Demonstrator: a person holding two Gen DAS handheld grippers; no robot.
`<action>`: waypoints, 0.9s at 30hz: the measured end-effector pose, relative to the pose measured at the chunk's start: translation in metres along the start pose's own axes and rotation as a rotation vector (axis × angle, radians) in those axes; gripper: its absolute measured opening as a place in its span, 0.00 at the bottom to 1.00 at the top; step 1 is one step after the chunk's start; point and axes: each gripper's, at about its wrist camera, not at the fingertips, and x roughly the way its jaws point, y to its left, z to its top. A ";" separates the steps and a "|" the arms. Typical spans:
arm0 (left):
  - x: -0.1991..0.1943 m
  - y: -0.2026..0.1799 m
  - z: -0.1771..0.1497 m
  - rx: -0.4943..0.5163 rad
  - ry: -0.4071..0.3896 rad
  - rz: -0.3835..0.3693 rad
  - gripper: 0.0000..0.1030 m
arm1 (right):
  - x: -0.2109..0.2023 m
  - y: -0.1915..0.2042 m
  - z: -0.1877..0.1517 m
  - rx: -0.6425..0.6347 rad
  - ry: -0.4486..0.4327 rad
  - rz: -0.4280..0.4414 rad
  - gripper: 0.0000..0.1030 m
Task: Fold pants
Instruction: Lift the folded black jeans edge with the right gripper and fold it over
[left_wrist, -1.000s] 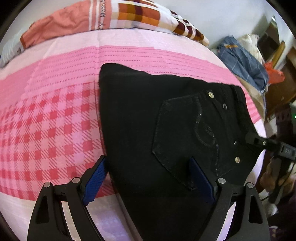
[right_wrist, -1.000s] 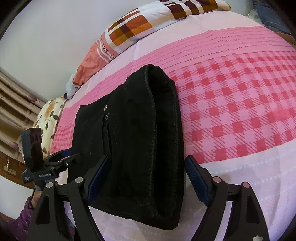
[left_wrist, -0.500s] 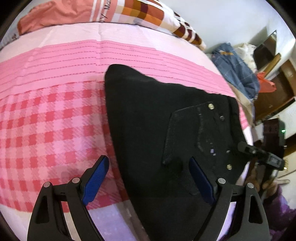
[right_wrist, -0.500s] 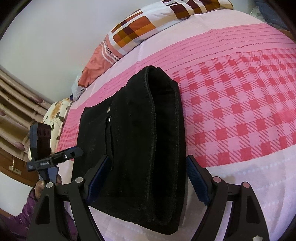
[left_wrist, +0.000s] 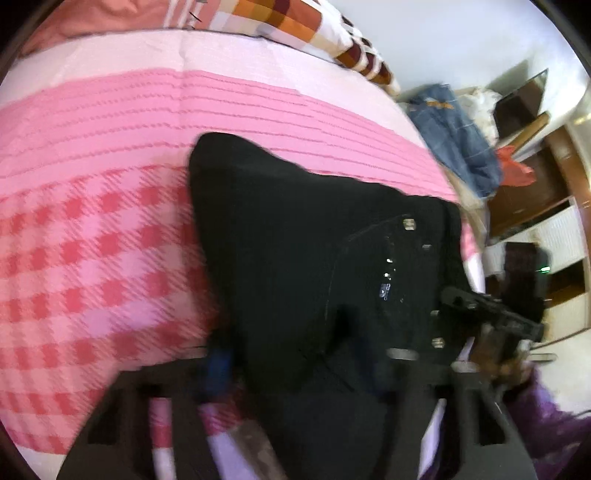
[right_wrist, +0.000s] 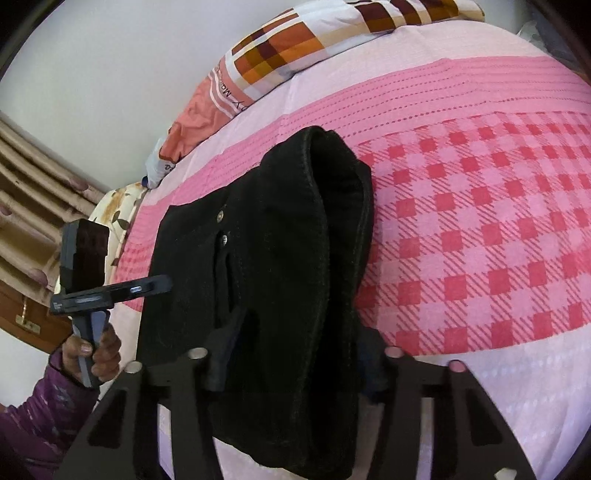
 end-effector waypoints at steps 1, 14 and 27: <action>-0.001 0.000 -0.001 -0.007 -0.011 -0.006 0.39 | 0.001 0.001 0.001 -0.002 0.003 0.000 0.36; -0.006 -0.030 -0.019 0.057 -0.093 0.152 0.26 | -0.001 0.001 0.004 0.043 0.031 0.037 0.31; 0.006 -0.044 -0.020 0.111 -0.132 0.248 0.28 | 0.004 0.004 0.006 0.053 0.030 0.053 0.28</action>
